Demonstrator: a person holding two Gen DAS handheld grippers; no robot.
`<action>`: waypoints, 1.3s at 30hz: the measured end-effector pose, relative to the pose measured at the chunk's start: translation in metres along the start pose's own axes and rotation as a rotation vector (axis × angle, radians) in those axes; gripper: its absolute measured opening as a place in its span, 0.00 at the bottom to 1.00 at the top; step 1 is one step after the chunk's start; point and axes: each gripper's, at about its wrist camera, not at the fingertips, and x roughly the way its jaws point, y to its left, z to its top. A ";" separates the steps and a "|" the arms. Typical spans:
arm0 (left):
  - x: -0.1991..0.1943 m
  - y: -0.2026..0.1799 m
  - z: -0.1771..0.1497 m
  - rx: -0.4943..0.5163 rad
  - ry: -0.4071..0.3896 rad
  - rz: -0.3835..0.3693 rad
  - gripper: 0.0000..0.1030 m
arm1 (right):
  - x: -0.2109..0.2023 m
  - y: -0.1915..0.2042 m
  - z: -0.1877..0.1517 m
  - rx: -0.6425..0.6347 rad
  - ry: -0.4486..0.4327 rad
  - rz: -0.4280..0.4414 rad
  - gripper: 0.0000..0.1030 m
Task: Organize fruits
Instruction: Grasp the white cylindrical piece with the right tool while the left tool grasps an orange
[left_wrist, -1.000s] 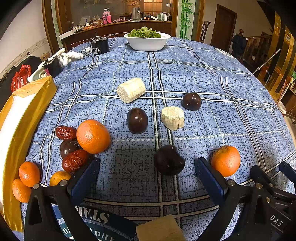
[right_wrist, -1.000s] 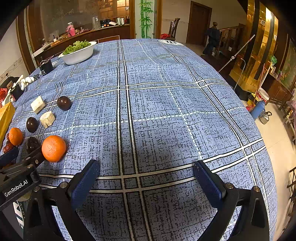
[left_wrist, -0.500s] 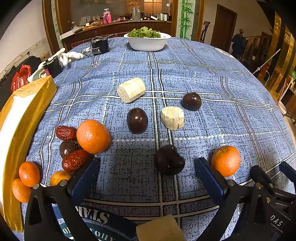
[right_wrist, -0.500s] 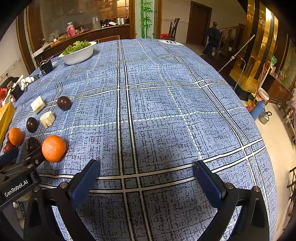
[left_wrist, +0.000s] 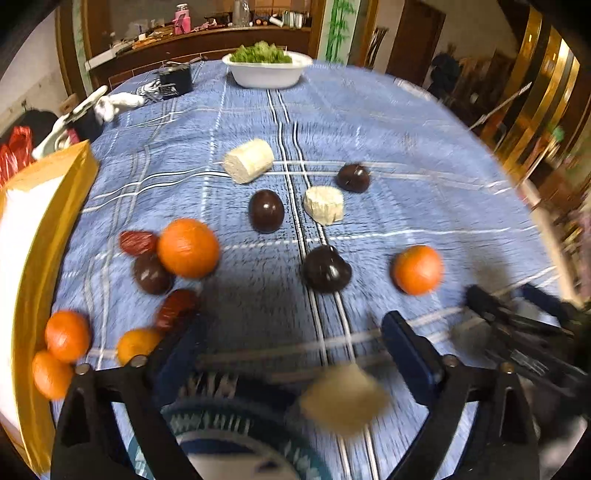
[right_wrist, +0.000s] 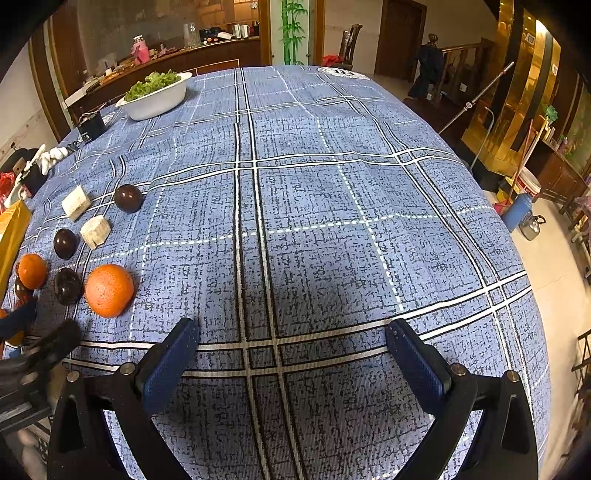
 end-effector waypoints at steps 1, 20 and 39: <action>-0.012 0.006 -0.002 -0.013 -0.028 -0.026 0.89 | 0.000 0.000 -0.001 0.000 -0.002 0.001 1.00; -0.160 0.098 -0.029 -0.090 -0.492 0.150 1.00 | -0.083 0.050 -0.030 -0.129 -0.168 0.175 0.71; -0.058 0.058 -0.034 0.147 -0.159 -0.005 0.44 | -0.045 0.111 -0.051 -0.226 -0.009 0.451 0.37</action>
